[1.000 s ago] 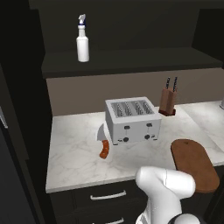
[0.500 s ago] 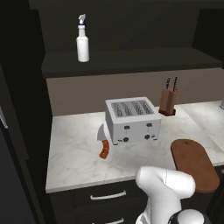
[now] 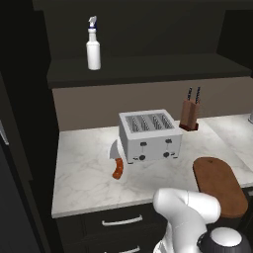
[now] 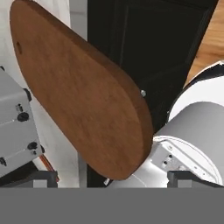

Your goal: Move the cutting board and knife to the sink. Then move spray from the cabinet to the counter.

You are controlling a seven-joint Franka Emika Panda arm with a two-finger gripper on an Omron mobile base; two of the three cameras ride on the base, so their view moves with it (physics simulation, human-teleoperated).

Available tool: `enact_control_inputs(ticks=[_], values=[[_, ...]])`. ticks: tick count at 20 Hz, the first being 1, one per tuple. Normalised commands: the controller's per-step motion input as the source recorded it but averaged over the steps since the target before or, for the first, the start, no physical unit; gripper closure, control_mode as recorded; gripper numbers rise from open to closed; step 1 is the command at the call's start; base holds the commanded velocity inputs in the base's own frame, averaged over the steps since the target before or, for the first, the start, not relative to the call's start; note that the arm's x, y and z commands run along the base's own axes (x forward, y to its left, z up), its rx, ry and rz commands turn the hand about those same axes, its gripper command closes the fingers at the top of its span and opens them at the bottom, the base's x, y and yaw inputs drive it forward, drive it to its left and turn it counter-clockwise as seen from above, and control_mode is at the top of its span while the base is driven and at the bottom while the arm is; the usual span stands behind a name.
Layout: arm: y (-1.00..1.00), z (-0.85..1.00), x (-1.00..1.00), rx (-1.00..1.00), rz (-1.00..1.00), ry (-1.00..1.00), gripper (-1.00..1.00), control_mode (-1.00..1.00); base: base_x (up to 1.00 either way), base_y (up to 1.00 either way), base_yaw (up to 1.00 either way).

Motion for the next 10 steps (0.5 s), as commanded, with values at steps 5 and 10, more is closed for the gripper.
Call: enact_control_inputs(ticks=[5,10], values=[[-0.19,-0.17,0.02,0.02,-0.05,-0.09,-1.0,-1.0,0.0,0.0,0.0],[-0.14,-0.12,0.0,0.0,-0.09,-0.09,-1.0,-1.0,0.0,0.0,0.0]])
